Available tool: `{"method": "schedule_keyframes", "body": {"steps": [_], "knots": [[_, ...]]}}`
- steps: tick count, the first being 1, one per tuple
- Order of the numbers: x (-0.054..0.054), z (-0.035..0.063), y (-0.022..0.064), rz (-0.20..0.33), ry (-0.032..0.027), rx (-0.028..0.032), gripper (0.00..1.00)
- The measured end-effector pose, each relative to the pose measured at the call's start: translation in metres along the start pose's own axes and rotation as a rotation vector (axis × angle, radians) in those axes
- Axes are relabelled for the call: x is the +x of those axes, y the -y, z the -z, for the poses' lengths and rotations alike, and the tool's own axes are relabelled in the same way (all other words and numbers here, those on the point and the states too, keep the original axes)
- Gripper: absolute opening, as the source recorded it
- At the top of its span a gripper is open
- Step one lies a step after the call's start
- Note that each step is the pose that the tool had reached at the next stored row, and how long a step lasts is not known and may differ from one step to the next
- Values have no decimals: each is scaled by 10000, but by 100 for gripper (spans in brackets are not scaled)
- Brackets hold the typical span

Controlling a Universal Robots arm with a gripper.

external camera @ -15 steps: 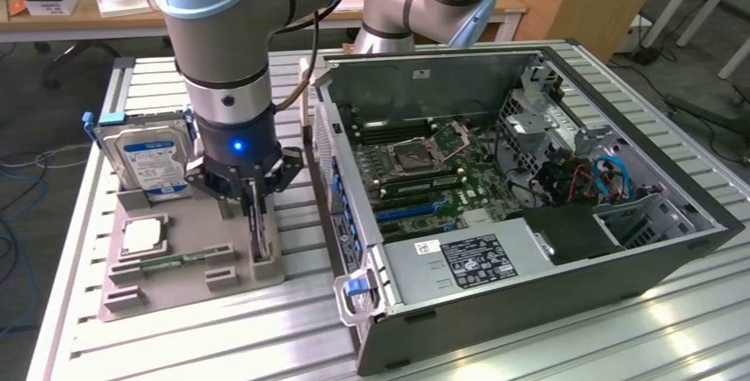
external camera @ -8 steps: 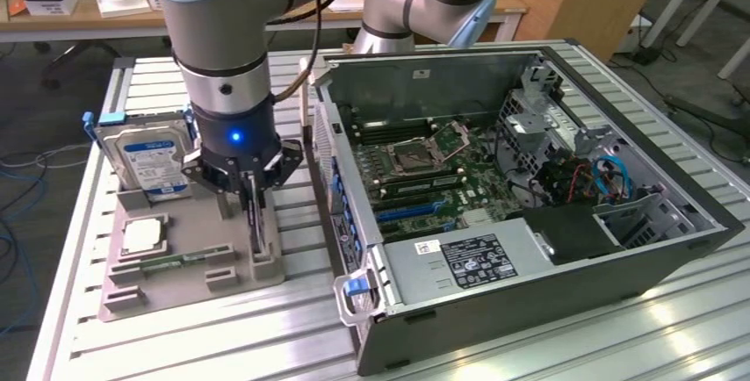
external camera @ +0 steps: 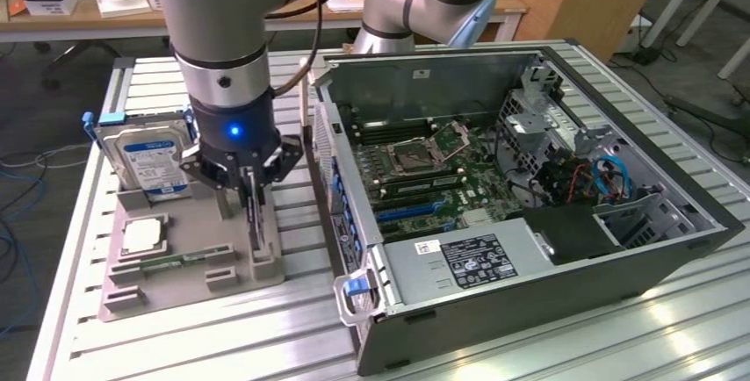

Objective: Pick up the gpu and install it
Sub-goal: 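Pick up the gpu and move the gpu toward the slot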

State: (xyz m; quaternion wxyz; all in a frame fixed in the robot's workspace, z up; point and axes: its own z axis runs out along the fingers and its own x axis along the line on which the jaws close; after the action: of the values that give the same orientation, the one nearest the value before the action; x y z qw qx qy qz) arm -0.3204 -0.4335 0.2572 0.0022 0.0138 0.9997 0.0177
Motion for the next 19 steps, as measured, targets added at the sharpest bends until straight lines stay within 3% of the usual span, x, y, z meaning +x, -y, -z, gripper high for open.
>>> {"method": "schedule_keyframes", "body": {"steps": [19], "knots": [[-1,181,-7,73,-1,-1,26]]}}
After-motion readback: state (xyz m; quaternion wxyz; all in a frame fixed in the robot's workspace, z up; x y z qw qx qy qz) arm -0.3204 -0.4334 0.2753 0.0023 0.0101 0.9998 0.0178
